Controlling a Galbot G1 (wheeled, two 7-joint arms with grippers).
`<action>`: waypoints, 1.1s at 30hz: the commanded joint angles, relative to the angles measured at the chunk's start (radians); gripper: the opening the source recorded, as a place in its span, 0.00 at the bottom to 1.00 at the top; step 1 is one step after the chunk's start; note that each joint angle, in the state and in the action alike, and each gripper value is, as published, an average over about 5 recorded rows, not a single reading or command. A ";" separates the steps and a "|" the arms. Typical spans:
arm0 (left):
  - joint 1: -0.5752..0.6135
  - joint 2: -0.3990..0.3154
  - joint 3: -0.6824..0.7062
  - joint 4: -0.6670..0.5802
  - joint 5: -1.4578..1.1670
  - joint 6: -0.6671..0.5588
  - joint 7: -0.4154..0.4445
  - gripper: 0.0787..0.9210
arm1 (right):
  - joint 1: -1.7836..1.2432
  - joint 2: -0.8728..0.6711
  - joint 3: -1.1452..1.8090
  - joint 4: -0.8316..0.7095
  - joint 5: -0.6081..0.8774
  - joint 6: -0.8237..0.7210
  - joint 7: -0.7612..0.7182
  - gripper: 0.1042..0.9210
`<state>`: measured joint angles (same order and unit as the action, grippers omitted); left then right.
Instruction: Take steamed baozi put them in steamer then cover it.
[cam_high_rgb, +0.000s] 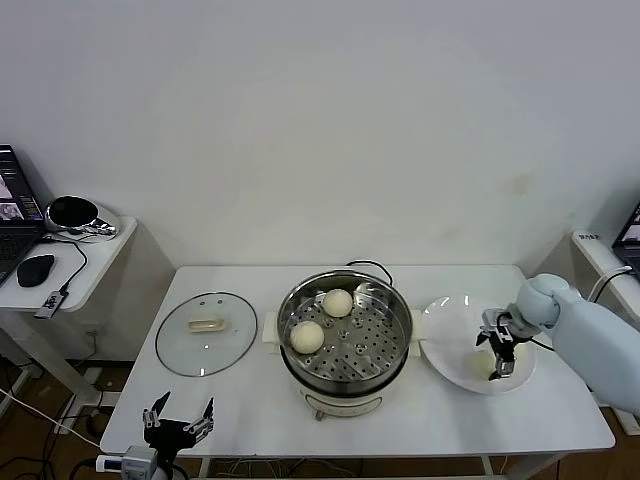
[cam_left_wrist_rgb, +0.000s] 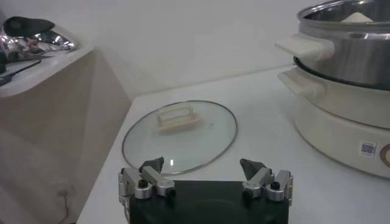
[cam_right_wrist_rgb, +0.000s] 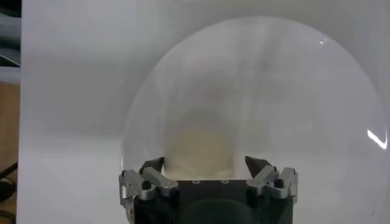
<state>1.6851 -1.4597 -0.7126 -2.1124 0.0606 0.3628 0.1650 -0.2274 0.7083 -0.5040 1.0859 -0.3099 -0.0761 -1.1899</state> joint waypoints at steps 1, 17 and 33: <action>0.000 -0.001 0.000 0.002 0.000 0.000 -0.001 0.88 | -0.003 0.004 -0.001 -0.013 -0.004 0.000 0.011 0.88; -0.011 -0.002 0.008 0.004 0.001 -0.001 -0.002 0.88 | 0.169 -0.090 -0.089 0.087 0.096 -0.022 -0.031 0.55; -0.036 0.006 -0.014 -0.037 0.010 -0.009 -0.014 0.88 | 0.754 0.186 -0.392 0.075 0.476 0.211 -0.207 0.55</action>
<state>1.6521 -1.4593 -0.7143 -2.1279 0.0687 0.3548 0.1517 0.2468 0.7240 -0.7575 1.1864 -0.0561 -0.0663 -1.3143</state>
